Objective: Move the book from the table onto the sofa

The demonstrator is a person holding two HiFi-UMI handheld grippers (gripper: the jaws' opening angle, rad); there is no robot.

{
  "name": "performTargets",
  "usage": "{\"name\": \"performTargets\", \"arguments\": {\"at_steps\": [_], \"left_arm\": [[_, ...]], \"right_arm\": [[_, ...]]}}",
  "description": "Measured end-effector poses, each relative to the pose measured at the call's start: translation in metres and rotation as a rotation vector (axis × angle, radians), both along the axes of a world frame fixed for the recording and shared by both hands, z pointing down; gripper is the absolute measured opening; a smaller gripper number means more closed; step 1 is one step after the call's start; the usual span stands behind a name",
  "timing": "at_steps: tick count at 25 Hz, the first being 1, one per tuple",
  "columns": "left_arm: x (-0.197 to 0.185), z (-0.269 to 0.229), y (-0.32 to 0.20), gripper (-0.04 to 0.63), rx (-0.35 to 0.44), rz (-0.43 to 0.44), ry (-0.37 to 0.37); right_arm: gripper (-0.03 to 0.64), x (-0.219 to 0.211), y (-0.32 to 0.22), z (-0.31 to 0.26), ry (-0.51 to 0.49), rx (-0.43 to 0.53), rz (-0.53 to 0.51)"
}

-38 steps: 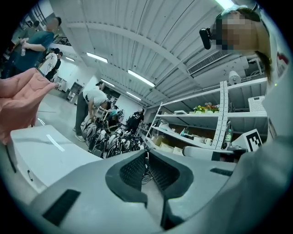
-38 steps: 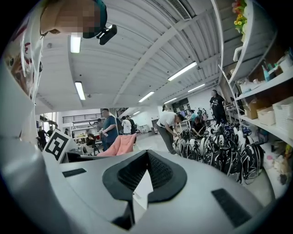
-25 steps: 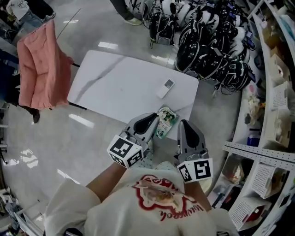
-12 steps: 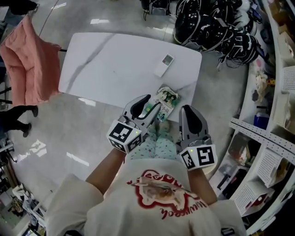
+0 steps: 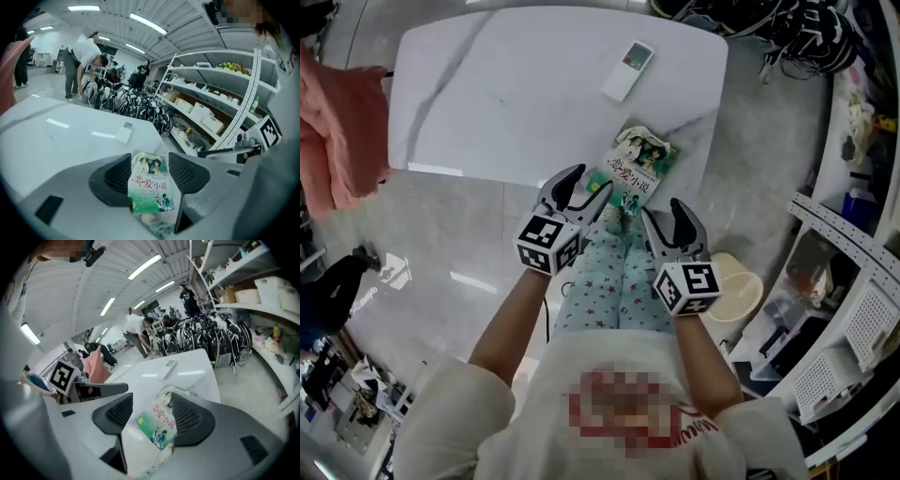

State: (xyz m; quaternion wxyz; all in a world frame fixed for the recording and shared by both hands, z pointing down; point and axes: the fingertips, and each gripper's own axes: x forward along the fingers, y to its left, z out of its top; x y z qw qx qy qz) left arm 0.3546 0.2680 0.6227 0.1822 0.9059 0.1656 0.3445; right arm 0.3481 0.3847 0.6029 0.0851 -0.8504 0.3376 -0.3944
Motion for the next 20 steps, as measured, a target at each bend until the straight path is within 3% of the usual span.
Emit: {"name": "performTargets", "arguments": {"at_steps": [9,14,20], "left_arm": [[-0.005,0.090,0.013,0.232,0.030,0.036,-0.101],[-0.002,0.122,0.020,0.232,0.013,0.053,-0.157],[-0.009,0.131,0.020,0.232,0.031,0.045,-0.150]], "right_arm": [[0.253,-0.045,0.021,0.121,-0.293,-0.030,0.121],[0.253,-0.067,0.019,0.154,-0.450,-0.012,0.181],[0.253,-0.085,0.015,0.160,-0.588,0.057,0.252]]}}
